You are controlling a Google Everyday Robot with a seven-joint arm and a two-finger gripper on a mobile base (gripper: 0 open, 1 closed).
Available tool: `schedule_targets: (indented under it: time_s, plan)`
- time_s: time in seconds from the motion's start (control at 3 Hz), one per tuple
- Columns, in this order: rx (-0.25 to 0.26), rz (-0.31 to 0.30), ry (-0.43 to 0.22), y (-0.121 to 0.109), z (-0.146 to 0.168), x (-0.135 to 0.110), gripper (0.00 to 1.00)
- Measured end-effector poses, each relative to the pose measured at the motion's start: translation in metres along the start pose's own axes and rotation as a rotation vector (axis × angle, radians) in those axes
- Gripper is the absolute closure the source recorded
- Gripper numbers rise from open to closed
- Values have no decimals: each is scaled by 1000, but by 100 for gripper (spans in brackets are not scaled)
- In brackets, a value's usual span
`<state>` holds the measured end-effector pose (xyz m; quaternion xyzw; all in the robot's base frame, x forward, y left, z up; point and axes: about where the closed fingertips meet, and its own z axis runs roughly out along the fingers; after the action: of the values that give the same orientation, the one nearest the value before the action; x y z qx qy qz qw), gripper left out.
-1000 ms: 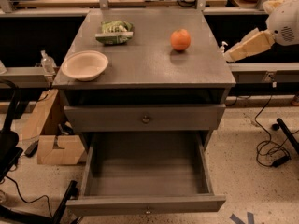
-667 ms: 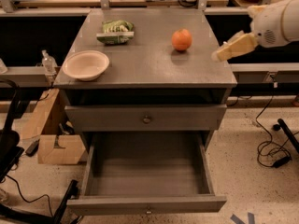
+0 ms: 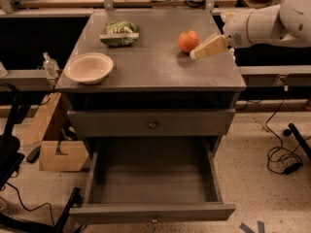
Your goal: Place orange into middle drawer
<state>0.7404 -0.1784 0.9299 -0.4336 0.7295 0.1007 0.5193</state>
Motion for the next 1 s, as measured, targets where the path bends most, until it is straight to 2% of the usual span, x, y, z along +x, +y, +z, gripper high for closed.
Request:
schedule_targets:
  time_s: [0.33, 0.67, 1.0]
  plan:
    - [-4, -4, 2, -8, 44, 2, 0]
    - [4, 30, -8, -22, 81, 6, 0]
    - [-9, 79, -32, -29, 112, 8, 0]
